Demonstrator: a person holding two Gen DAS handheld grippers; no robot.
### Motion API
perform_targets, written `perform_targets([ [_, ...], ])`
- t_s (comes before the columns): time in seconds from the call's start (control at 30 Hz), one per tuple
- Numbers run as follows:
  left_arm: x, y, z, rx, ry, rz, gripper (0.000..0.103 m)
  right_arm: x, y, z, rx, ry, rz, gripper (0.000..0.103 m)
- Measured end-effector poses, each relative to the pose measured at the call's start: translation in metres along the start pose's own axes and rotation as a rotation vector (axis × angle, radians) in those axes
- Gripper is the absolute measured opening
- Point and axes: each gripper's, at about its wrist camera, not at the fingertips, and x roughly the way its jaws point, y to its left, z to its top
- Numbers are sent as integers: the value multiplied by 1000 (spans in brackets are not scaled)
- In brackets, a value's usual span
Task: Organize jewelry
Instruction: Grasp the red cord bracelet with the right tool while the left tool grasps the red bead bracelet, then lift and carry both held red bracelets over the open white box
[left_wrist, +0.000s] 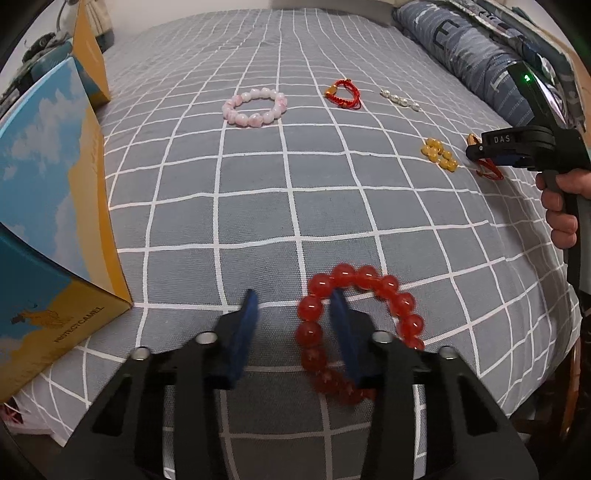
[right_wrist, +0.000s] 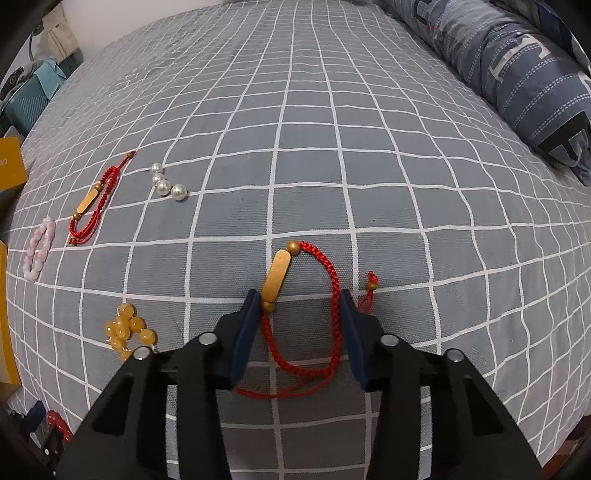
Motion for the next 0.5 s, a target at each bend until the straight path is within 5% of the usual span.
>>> perform_targets([
  [0.1,-1,0,-1,9,4,-4,16,0,0,0,4,3,-5,28],
  [0.2,-2,0,-1,9,2,-19,14,-1,1,-2,1,2,-13,13],
  [0.5,-9,-1,1,13,-1,-43,13,-7,-2,-5,8,2,-17,11],
])
